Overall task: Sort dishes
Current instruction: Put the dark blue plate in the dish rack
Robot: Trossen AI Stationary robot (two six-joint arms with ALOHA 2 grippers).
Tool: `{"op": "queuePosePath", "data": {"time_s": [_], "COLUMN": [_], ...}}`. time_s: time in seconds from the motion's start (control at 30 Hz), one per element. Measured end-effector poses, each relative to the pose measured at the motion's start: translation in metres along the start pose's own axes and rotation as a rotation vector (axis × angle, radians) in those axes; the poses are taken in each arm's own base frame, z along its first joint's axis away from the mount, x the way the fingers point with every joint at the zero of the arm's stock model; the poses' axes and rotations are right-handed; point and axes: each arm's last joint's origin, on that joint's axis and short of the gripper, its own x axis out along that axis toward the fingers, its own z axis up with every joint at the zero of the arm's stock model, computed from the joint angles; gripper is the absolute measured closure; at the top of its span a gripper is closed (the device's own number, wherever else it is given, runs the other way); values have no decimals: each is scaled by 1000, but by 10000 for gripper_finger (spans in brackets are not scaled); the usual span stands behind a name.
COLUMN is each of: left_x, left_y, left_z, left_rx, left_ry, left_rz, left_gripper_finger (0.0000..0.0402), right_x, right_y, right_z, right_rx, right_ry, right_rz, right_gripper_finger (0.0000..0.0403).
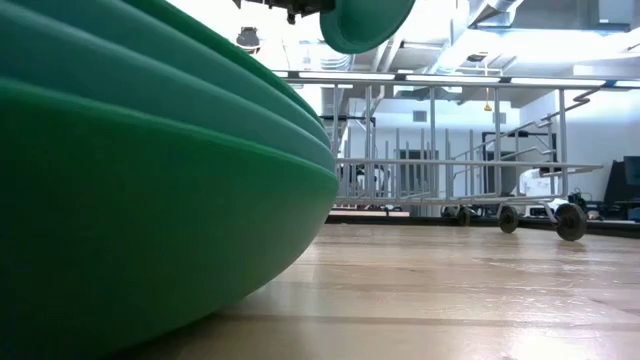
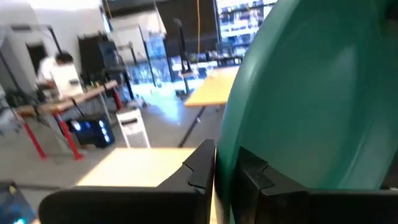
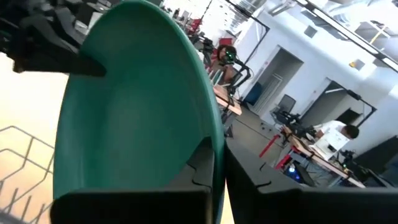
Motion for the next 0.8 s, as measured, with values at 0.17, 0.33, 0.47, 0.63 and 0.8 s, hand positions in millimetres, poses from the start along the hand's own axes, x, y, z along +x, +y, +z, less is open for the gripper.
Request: {"op": "queuePosePath", "data": {"time_s": [0.17, 0.33, 0.47, 0.63, 0.8], "left_x": [0, 0, 0, -1, -3], "left_y": [-1, 0, 0, 2, 6], "left_z": [-4, -3, -3, -3, -2], "left_rx": [8, 16, 37, 64, 81], "left_ry": [36, 37, 37, 36, 12], "left_rz": [-5, 15, 26, 35, 35], "left_gripper_finger": [388, 395, 397, 399, 400], "right_x": [5, 4, 2, 6, 14], "right_y": [0, 0, -9, -22, -36], "right_z": [0, 1, 3, 5, 3], "right_rx": [2, 98, 324, 558, 695], "right_ry": [2, -31, -49, -47, -17], "right_rz": [1, 100, 213, 372, 569], "right_gripper_finger": [372, 352, 318, 274, 241]}}
